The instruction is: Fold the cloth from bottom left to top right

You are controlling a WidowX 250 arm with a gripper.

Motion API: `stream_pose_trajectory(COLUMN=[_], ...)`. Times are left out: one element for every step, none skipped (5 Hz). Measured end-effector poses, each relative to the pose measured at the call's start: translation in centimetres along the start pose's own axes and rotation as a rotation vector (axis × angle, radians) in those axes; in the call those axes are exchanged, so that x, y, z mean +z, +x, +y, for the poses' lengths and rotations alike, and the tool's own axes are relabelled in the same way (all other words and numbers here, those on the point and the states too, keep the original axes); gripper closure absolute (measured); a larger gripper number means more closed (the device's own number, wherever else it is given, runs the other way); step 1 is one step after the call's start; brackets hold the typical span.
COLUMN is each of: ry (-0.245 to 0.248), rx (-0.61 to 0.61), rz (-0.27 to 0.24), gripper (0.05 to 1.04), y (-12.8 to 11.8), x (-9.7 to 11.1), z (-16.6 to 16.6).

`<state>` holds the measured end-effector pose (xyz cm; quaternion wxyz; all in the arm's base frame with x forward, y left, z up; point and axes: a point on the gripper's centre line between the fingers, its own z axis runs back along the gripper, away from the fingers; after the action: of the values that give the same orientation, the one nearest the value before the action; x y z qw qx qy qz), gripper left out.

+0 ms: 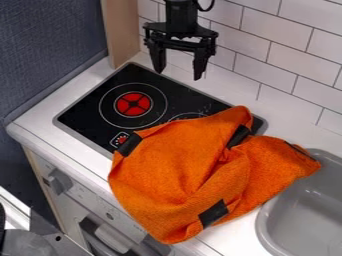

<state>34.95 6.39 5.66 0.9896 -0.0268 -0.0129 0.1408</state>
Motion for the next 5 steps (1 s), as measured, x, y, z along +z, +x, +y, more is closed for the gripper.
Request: stream_pose_trajectory(ry=[0.003, -0.001, 0.032, 0.069, 0.116], rx=[0.007, 0.042, 0.131, 0.34, 0.557], rz=[0.043, 0.069, 0.083, 0.068, 0.079], gripper=[0.083, 0.083, 0.083, 0.083, 0.083], y=[-0.6, -1.3, -3.4, -7.4, -11.3], x=[-1.4, -1.9, -1.7, 0.3, 1.1], z=[0.1, -0.6, -0.7, -0.2, 0.4])
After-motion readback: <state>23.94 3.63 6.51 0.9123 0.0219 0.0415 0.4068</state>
